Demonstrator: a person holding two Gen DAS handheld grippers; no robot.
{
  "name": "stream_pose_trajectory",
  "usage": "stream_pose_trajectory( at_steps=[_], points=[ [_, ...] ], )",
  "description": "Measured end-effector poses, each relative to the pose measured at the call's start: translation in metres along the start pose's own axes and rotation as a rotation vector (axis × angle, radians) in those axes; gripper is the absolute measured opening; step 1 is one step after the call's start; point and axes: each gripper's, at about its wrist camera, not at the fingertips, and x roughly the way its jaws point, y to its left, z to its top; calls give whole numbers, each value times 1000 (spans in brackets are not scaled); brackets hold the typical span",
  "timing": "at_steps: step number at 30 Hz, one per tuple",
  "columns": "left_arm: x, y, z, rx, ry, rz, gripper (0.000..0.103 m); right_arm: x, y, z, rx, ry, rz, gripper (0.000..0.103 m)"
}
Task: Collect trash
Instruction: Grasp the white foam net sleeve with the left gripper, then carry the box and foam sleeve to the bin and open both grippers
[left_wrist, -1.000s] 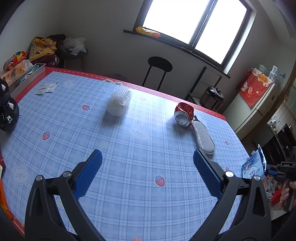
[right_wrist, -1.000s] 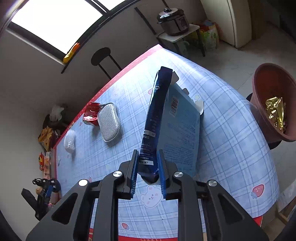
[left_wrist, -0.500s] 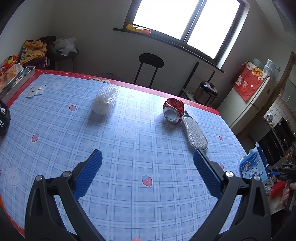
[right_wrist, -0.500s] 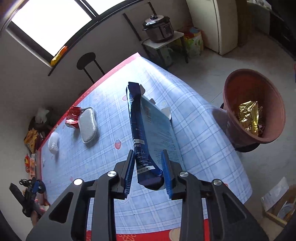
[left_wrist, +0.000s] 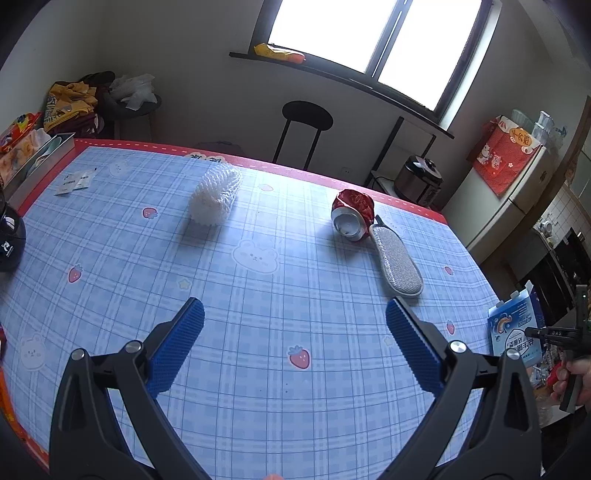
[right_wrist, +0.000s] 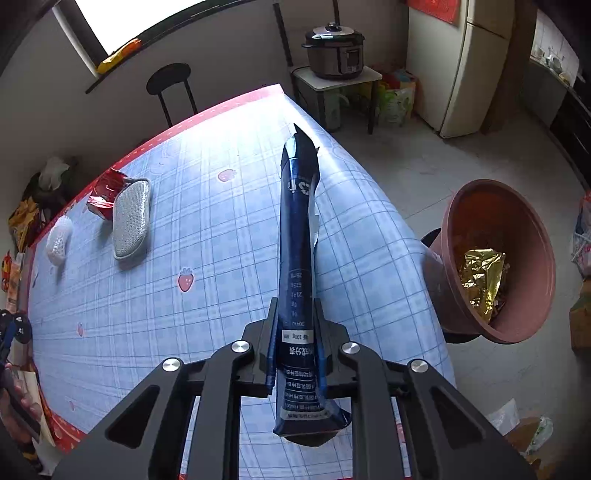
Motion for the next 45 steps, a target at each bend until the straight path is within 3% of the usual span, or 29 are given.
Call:
stream_pose_trajectory(
  at_steps=[11,16,19,25,28,29,30,33,35,45],
  points=[
    [31,43,47,-45,-6,32,96,-14,29,18,-17,-79,39,16],
    [89,65,92,-4,14,89,96,-14,42,24,-15,-96,53,16],
    [137,85,116,-28,49,131,96,-14,45,24,-6,-105,42,16],
    [208,121,130,-172,112,149,85,-22,43,22,21,-128,13,16],
    [225,122,128,-179,129,137,85,-23,42,21,16,-133,-1,16],
    [229,121,128,-168,138,140,81,-23,41,21,18,-135,-1,16],
    [232,119,126,-157,146,146,69,-22,41,22,22,-137,0,16],
    [226,116,123,-156,138,149,45,-21,42,23,32,-142,16,16],
    [213,114,120,-150,122,154,39,-21,44,23,26,-149,32,16],
    [88,68,109,-48,-23,171,35,-36,45,26,-20,-223,155,16]
  ],
)
